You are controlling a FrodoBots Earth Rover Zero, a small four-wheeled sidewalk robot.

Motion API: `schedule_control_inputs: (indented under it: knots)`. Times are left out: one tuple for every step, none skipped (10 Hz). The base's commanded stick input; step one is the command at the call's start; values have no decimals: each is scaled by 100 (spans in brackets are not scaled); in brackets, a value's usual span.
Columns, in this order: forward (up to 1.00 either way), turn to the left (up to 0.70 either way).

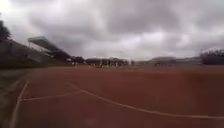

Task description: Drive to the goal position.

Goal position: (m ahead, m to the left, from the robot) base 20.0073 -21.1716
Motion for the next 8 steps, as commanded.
schedule_control_inputs:
  knots:
    - [70,-35]
    - [70,-35]
    - [70,-35]
    - [70,-35]
    - [70,-35]
    - [70,-35]
    - [70,-35]
    - [70,-35]
